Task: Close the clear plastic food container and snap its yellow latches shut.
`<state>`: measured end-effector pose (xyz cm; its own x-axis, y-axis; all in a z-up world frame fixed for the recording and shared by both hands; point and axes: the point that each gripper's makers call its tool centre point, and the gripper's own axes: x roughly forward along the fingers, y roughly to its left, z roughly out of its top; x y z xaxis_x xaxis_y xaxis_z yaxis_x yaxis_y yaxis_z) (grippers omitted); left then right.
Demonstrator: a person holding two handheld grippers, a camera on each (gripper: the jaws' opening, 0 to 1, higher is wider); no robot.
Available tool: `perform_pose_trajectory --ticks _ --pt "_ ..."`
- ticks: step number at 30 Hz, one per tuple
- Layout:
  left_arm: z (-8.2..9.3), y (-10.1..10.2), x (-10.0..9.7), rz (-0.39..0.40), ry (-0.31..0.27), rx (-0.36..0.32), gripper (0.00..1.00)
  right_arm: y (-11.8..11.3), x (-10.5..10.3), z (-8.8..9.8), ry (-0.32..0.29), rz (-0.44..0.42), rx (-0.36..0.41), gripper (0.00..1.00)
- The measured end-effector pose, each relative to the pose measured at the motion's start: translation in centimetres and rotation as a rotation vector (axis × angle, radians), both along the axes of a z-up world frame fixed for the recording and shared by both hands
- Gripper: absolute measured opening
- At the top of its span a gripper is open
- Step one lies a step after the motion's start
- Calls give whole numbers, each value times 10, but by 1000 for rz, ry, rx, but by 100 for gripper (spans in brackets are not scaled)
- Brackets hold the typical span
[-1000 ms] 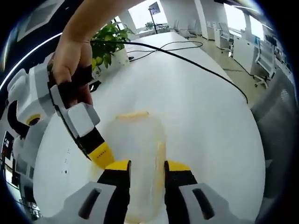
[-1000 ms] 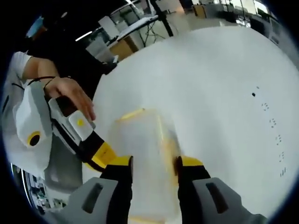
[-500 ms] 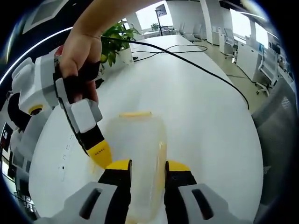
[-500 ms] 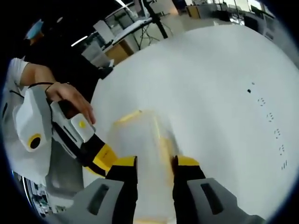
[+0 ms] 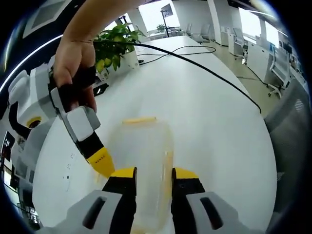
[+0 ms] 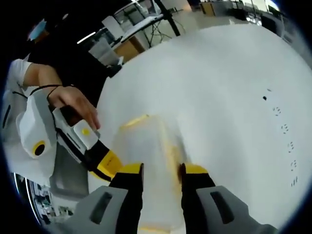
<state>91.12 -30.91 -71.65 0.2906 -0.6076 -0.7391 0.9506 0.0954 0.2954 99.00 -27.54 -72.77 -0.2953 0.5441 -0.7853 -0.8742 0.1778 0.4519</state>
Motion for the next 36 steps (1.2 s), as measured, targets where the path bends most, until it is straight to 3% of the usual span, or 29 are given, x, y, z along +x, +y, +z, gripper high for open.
perform_pose_trajectory --ticks 11,18,19,21,28,34,36 --pt "0 -1 0 -2 -4 2 20 -1 -8 0 26 62 -11 28" --pt "0 -1 0 13 12 -7 19 0 -16 -2 53 42 -58 31" --pt "0 -1 1 14 12 -10 19 -6 -23 -5 90 58 -94 32" --pt "0 -2 0 21 17 -14 19 -1 -19 -9 60 85 -82 34" --pt "0 -2 0 22 19 -16 19 -1 -20 -10 58 78 -76 33" --pt "1 -2 -2 -14 -19 -1 21 2 -22 -7 52 57 -77 37" --pt "2 -2 -1 -11 -8 -10 21 3 -23 -7 44 57 -76 39"
